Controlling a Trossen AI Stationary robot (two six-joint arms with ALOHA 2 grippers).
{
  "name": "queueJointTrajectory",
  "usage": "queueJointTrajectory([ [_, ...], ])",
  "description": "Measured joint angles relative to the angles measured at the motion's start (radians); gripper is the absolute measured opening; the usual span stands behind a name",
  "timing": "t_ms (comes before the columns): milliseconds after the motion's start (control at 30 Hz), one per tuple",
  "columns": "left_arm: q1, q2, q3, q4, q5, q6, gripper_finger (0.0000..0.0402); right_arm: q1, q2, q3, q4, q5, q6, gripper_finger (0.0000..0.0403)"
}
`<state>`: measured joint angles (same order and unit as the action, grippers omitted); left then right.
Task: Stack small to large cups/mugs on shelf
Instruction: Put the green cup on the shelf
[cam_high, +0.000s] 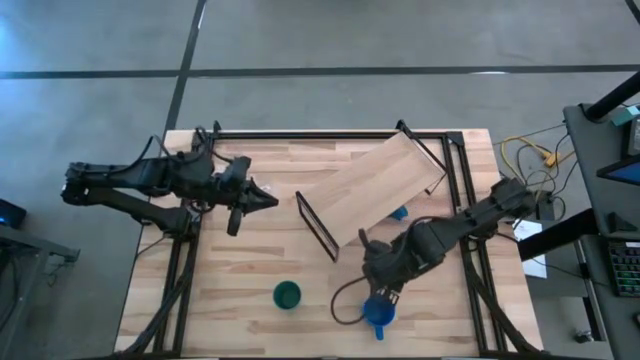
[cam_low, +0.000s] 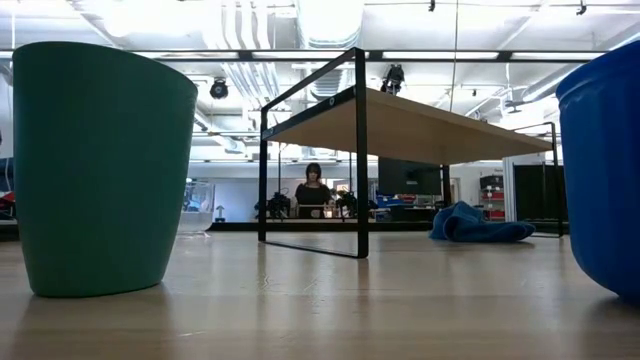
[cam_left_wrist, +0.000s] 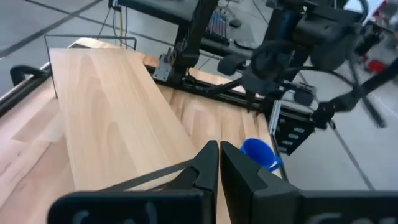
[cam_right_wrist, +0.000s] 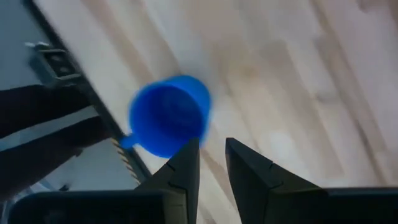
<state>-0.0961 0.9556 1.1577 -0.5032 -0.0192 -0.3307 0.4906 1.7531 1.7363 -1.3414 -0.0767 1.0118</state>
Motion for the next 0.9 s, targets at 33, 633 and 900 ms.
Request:
queueJointTrajectory([
  [33, -0.002, 0.005, 0.001, -0.016, 0.016, 0.01, 0.0002, 0.001, 0.007, 0.0, 0.033, 0.002, -0.015, 0.0073],
  [633, -0.089, 0.126, 0.0, -0.434, 0.177, -0.054, 0.0002, -0.094, 0.175, 0.003, 0.73, 0.029, -0.515, 0.0073],
  [900, -0.091, 0.201, -0.001, -0.431, 0.163, -0.057, 0.0002, -0.089, 0.298, 0.05, 0.822, -0.002, -0.797, 0.0073],
])
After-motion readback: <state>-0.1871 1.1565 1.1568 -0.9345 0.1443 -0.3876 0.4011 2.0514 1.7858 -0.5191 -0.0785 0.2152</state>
